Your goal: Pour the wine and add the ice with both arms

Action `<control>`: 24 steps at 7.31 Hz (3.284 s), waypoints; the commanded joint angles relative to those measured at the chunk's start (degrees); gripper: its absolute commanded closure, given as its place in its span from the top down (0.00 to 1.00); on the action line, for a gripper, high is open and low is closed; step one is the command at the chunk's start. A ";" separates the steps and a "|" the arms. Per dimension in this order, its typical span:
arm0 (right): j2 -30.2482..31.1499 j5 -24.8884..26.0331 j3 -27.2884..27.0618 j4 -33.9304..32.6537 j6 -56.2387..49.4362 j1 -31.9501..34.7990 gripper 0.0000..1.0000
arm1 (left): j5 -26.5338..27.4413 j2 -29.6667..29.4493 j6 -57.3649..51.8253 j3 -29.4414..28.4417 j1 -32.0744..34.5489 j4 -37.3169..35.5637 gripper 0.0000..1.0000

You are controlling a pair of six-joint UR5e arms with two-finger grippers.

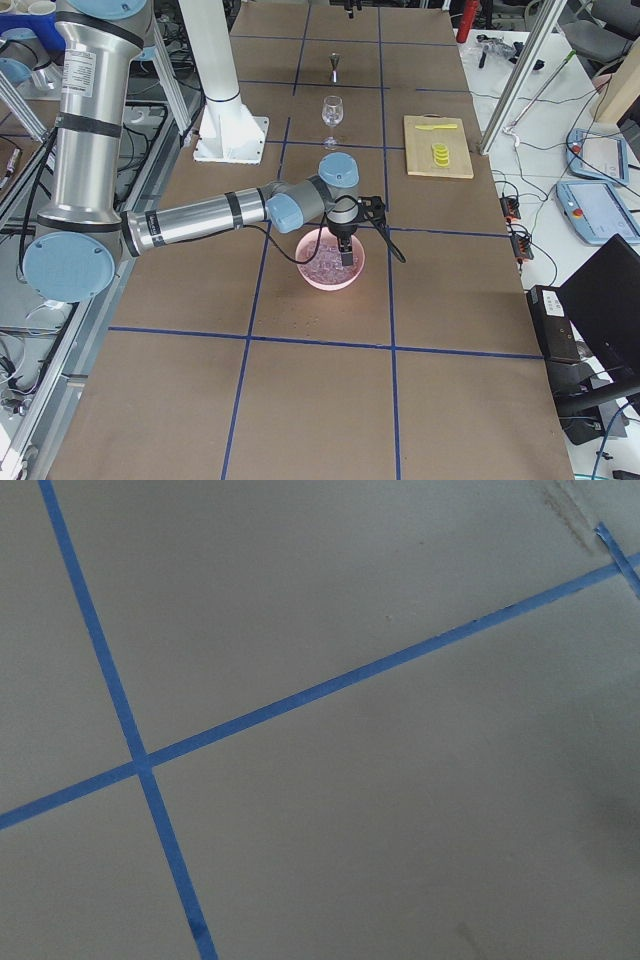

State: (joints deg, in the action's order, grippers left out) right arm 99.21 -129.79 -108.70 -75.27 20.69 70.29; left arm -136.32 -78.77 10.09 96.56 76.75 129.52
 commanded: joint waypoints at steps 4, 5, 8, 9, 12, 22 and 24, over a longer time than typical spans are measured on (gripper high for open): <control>-0.67 -2.39 2.36 -7.12 -12.72 8.35 1.00 | 5.43 -9.80 -20.16 -0.14 9.10 -26.80 1.00; -1.98 -2.39 2.18 -10.39 -15.04 9.16 1.00 | 5.62 -11.57 -20.98 -0.49 10.33 -31.21 1.00; -2.17 -1.52 3.23 -11.04 -15.15 9.08 1.00 | 2.02 -10.89 -20.98 1.78 11.23 -40.31 1.00; -2.17 -1.95 3.58 -10.78 -15.15 9.08 1.00 | 1.85 -8.10 -20.81 1.00 10.70 -39.96 1.00; -2.26 -1.86 3.67 -10.51 -15.07 9.08 1.00 | 2.46 -8.85 -20.98 0.65 10.70 -36.09 1.00; -2.97 -2.04 5.34 -9.89 -15.24 8.99 1.00 | 2.37 -8.86 -20.72 0.48 10.52 -38.38 1.00; -3.40 -2.57 5.43 -10.42 -15.68 8.99 1.00 | 2.46 -9.30 -20.63 -0.15 10.52 -38.38 1.00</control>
State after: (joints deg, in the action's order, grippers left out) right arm 96.14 -132.05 -103.33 -85.29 5.32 79.28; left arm -133.91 -87.86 -10.61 96.70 87.30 91.11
